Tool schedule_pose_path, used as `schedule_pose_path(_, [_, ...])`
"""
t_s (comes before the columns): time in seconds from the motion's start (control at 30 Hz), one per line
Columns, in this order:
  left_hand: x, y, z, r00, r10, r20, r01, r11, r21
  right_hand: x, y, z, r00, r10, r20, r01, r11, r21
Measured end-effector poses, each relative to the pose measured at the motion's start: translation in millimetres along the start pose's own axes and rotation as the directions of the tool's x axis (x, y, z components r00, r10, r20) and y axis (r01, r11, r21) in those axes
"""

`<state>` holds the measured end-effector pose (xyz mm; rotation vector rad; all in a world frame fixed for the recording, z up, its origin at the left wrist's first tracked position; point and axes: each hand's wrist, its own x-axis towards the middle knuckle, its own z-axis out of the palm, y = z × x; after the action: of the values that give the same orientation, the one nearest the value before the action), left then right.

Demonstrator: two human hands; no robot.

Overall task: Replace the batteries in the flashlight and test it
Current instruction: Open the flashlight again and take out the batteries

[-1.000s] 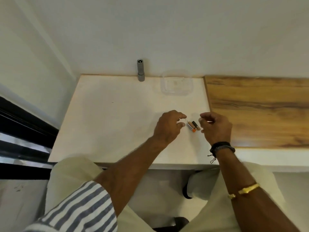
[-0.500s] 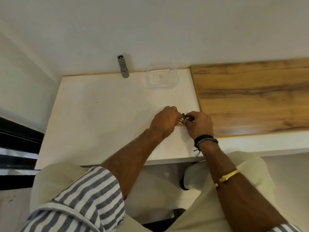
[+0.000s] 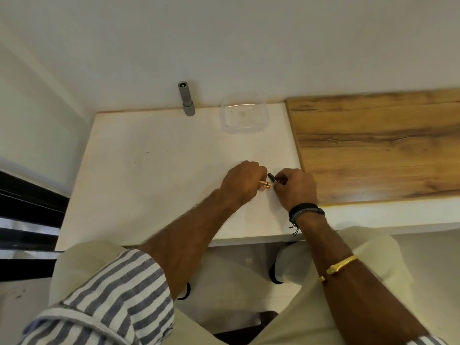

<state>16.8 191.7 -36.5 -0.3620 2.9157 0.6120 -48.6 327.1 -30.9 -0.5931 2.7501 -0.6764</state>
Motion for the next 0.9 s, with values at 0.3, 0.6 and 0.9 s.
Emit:
schedule_pose_path(0.3, [11.7,-28.2,-42.0,0.954,-0.058,-0.295,0.017,0.990,-0.139,33.5,-29.9,-12.4,0.989,-0.127,-0.074,0.136,0.980,0.143])
schedule_pose_path(0.6, [89.9,-61.1,-109.4,0.919,-0.120,-0.375,0.131,0.991,0.004,142.7,-103.0,-43.1,0.955,-0.286,-0.077,0.285,0.958,-0.029])
schedule_pose_path(0.9, [134.7,-82.7,-90.9,0.925,-0.074,-0.372,0.173,0.955,0.242,191.9,-117.5,-13.5,0.954,-0.292,0.070,0.293,0.851,-0.436])
